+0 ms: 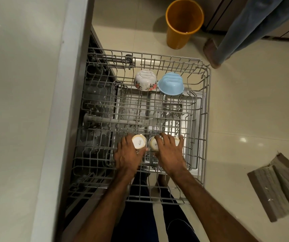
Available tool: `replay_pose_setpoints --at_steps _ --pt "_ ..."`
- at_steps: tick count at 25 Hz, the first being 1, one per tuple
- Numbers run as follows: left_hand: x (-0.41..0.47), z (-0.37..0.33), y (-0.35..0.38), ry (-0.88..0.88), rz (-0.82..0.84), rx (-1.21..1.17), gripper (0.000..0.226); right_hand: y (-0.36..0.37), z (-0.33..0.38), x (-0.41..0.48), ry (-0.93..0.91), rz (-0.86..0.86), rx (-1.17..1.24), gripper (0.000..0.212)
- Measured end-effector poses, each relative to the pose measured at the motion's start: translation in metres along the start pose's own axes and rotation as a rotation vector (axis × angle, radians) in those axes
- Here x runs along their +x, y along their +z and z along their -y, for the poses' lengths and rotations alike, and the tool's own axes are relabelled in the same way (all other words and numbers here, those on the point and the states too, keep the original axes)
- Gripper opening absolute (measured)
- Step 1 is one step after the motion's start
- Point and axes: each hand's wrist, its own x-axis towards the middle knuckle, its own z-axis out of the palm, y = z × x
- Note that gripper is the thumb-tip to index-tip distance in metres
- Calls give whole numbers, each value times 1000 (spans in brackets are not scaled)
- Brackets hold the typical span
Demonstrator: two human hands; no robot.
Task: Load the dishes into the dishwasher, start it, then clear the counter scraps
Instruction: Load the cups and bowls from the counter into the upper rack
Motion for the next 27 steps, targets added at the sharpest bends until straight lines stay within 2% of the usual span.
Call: replay_pose_setpoints --at_steps 5,10,15,21,24,27 --pt "-28 -3 -50 -20 -99 10 50 -36 4 -20 -30 -4 15 61" --pt "-89 -20 -120 -43 -138 -47 26 -94 6 -59 -81 -2 31 40" --pt "-156 -19 -171 -97 -321 -120 22 -151 36 -89 -261 -130 31 29" --pt "-222 35 -228 -316 -581 -304 18 -208 165 -121 -656 -337 103 22" --pt "-276 94 -235 -463 -695 -373 17 -204 245 -161 -873 -393 152 19" --pt "-351 161 -224 -607 -815 -427 16 -176 317 -219 -1043 -366 143 19"
